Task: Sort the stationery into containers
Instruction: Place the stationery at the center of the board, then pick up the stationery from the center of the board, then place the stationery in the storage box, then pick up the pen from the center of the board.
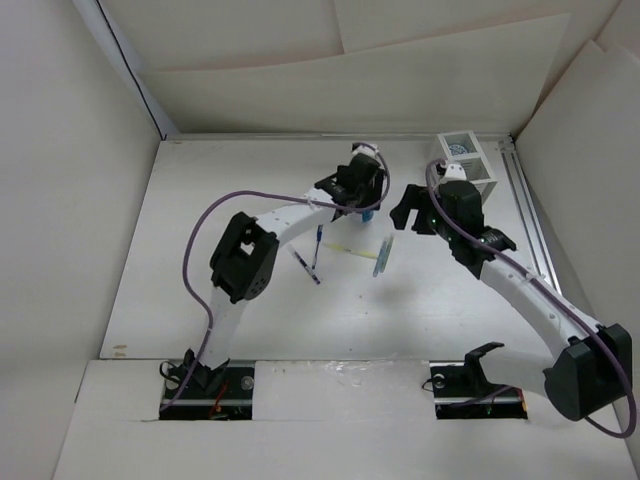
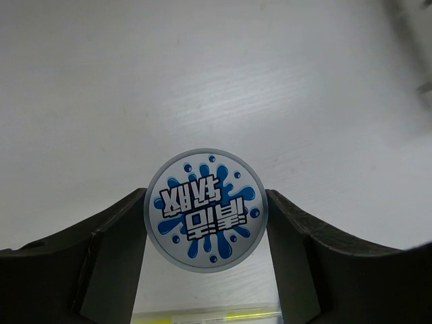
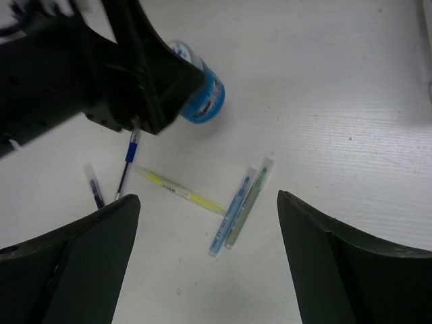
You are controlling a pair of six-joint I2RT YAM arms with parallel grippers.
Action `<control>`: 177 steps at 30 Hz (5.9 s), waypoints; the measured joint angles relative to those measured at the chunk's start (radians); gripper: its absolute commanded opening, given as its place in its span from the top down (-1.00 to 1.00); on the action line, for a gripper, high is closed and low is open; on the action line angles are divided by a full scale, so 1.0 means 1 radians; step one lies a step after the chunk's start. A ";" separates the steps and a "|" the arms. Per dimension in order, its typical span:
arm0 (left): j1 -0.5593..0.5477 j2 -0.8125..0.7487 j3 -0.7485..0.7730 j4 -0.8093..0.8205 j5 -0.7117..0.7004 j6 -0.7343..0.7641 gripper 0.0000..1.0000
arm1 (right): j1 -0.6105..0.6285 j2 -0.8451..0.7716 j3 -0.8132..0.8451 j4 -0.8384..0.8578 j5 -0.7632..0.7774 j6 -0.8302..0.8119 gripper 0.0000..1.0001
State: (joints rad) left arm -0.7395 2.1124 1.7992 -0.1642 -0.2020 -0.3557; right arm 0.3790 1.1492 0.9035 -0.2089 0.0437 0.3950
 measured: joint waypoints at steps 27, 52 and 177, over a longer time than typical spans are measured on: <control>0.048 -0.714 -0.562 0.262 -0.057 -0.163 -1.00 | 0.104 0.368 0.066 0.083 0.111 0.031 -0.96; 0.043 -1.062 -1.258 0.154 -0.097 -0.352 -0.55 | 0.212 0.824 0.516 0.006 0.330 -0.023 -0.50; 0.037 -1.760 -1.286 -0.115 -0.417 -0.492 -1.00 | 0.538 0.986 0.724 -0.098 0.114 -0.139 0.05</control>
State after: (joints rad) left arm -0.7025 0.3527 0.5137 -0.2790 -0.6186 -0.8474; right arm 0.9169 2.1353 1.6272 -0.3073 0.1574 0.2562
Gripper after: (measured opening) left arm 0.997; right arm 0.474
